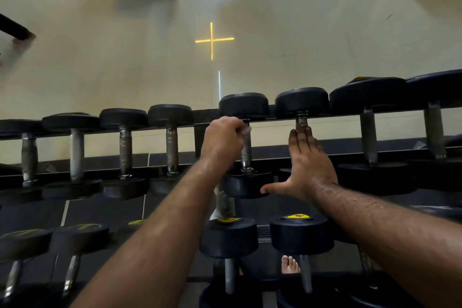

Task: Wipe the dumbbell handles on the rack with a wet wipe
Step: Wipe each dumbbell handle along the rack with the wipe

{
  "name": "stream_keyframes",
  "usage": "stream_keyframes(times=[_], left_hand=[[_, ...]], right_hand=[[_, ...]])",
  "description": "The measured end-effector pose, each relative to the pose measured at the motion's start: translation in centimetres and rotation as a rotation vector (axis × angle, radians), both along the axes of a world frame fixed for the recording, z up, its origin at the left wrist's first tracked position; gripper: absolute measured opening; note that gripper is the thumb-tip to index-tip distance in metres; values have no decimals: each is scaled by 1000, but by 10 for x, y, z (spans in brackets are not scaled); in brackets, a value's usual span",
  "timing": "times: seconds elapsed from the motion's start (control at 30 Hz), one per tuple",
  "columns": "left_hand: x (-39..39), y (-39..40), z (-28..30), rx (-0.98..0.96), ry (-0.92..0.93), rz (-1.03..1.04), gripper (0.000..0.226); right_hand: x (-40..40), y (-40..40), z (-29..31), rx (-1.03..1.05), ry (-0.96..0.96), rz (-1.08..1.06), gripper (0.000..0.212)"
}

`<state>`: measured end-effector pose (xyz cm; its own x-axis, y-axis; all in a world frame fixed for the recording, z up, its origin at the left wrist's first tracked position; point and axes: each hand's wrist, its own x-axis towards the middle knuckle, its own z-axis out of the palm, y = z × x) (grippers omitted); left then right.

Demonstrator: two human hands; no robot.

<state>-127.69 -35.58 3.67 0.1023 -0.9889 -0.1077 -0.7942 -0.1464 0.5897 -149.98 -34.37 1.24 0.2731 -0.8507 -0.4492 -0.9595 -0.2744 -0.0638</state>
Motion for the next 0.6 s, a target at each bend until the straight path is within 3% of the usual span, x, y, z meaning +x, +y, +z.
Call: stream_keyframes(times=[0.07,0.13,0.2,0.3,0.37,0.4,0.5,0.6], left_hand=[[-7,-2,-20,-226,-308,-121,16],[-9,0,-36,-245,-435,-262,25],[-12,3,-32,-82,-398,-392,24],[-17,7,-9,335,-348,-573,18],[-16,0,0,283,-274,-501,16],[-16,-6,-2,138,-290,-442,19],[-24,-13,-8,-118,-524,-393,27],[-41,-1,-12,53,-566,-542,23]], right_hand=[[1,1,1,-4,0,-1,177],[1,1,1,-9,1,2,176],[0,-1,1,-12,0,6,176],[-1,0,1,-15,-4,10,175],[-1,1,2,-14,-9,5,175],[0,2,3,-14,-12,2,175],[1,3,6,-14,-14,-2,174],[0,2,7,-21,-18,5,173]])
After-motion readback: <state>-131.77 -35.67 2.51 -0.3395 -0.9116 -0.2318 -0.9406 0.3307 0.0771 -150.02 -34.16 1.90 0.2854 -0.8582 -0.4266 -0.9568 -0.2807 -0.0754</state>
